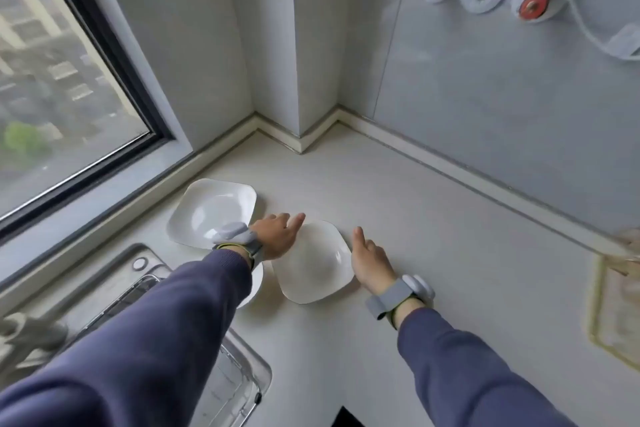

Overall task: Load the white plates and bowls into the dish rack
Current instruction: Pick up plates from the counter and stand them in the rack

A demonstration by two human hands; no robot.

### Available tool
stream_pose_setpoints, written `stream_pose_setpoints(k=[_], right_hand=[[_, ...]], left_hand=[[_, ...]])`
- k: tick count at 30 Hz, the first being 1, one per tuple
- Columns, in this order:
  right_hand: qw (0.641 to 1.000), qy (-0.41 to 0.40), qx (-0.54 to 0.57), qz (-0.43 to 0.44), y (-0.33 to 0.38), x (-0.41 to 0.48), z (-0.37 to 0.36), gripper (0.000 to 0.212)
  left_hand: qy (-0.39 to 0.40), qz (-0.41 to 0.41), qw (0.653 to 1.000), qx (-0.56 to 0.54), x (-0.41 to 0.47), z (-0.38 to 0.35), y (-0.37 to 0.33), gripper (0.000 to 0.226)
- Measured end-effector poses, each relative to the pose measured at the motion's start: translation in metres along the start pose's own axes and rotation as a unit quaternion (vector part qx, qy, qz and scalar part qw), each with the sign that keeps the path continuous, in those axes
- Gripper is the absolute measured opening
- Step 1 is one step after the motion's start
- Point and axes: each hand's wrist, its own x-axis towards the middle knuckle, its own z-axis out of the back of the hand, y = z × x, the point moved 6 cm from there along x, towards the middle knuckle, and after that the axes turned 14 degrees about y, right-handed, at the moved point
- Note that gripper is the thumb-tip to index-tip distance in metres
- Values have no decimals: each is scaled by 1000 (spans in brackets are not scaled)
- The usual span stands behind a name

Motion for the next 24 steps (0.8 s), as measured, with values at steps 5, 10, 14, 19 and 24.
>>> stream_pose_setpoints(k=[5,10,14,19,24], right_hand=[[984,36,167,-52,-25,13,-20,27],[965,25,255,-57,-25,16,-18,61],[975,-58,214,11,-2,8,6,38],[964,-56,233,115,69,-20,27,37],[963,0,154,219,159,-55,15,34]], left_hand=[[57,53,997,-7,16,-18,7,88],[36,48,997,-48,21,-18,8,87],[-42,19,992,-119,6,13,1,79],[-126,15,968,-215,-33,63,11,76],[-185,-1,914,-360,-80,94,64,101]])
